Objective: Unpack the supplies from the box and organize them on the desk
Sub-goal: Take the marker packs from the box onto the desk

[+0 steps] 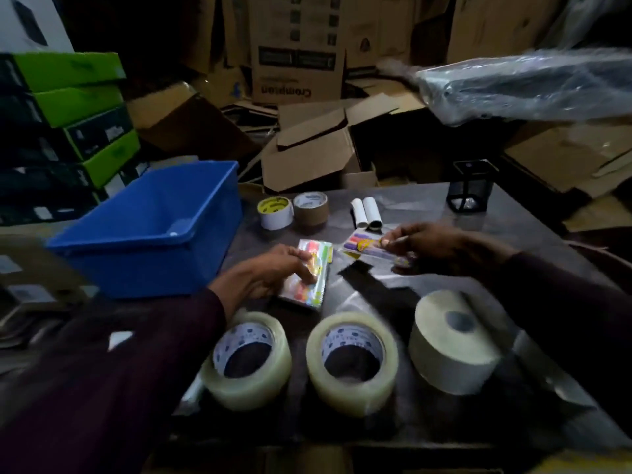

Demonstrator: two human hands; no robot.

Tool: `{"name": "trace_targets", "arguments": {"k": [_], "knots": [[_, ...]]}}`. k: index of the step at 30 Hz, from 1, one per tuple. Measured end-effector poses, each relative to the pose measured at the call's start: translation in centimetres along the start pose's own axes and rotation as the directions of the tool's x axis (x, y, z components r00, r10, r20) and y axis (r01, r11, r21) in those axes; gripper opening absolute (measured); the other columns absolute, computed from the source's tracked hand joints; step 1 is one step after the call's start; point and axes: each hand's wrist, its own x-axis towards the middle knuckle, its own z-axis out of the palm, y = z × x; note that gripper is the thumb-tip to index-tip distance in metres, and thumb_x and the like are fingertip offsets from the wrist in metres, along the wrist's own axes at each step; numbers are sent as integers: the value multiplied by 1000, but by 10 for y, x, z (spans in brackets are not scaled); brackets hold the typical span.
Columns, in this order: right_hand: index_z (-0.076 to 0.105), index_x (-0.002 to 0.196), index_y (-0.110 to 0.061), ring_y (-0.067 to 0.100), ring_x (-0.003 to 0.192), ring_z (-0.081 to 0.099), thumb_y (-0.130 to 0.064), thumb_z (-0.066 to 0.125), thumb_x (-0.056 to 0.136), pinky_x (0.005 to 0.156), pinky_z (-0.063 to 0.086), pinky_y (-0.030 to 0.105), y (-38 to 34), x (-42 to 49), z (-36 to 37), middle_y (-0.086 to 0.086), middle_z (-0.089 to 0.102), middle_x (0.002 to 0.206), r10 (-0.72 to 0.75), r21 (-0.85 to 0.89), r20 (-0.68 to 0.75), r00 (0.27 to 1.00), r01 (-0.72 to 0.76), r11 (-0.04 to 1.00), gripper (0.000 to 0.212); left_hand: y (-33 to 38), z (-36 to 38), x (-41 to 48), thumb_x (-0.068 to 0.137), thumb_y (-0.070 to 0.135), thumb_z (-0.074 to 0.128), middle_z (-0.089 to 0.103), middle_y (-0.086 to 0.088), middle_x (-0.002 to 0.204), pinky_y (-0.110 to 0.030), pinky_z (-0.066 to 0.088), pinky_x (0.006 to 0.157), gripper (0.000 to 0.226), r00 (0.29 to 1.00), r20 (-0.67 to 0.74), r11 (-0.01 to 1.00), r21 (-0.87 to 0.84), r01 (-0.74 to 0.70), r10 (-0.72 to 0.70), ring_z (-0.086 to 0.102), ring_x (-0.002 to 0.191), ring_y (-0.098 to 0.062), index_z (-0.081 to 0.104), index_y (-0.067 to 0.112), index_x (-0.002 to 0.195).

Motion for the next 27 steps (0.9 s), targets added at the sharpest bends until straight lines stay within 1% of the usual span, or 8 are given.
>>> {"name": "trace_targets", "arguments": {"k": [2,6,8,11,14,18,21,27], "knots": [[64,79,-13,12,64,54,-7,62,96,68,59,34,-2,2,22,6,59,76,50,86,-100,994,-42,995,18,-5,13,-1,73,-21,63,62,-16,94,-27,53,49,46,996,-72,989,-145,43,-54,61,77,-23,59,7,108],[68,68,-13,11,48,54,-14,76,81,51,53,32,7,7,67,1,58,54,114,62,-302,947,-100,993,16,-9,35,-7,69,-26,61,56,-5,53,-37,46,67,36,970,-187,961,-255,104,-154,53,72,-26,52,9,67],[71,58,-16,20,55,59,-26,76,58,68,58,50,32,20,76,0,61,51,148,58,-333,931,-137,989,12,-6,41,-12,66,-23,67,53,-3,57,-35,44,68,42,950,-244,959,-250,134,-196,50,69,-22,48,14,64],[72,68,-35,24,64,63,-39,65,39,78,57,55,86,49,77,-1,67,62,177,88,-333,926,-157,984,30,-1,42,-17,63,-17,73,47,1,75,-26,39,59,49,942,-257,972,-154,179,-215,46,72,-15,44,19,76],[67,72,-29,30,70,68,-26,69,56,77,58,50,77,28,78,1,71,70,193,27,-345,918,-196,980,16,-8,39,-19,49,-9,76,52,-4,88,-22,43,56,60,954,-239,983,-58,173,-182,49,75,-16,46,17,93],[62,65,-24,38,92,70,-11,67,68,85,57,49,53,14,77,9,70,79,186,-112,-339,922,-235,965,14,-25,31,-10,47,15,72,52,-12,117,-37,55,83,79,965,-237,925,329,188,-112,61,99,-34,49,42,118],[60,68,-25,34,104,67,-6,65,76,91,53,38,20,-7,83,15,74,99,193,-233,-316,929,-273,933,22,-14,30,-22,59,33,77,28,-12,142,-47,35,111,93,973,-207,809,551,205,-106,33,134,-40,36,48,140],[75,89,0,30,93,71,-7,68,78,76,52,34,9,-15,84,20,75,93,160,-456,-239,958,-256,853,15,-8,25,-34,73,45,78,5,3,163,-48,12,119,95,986,-141,686,710,160,-84,7,148,-31,23,47,149]]}}
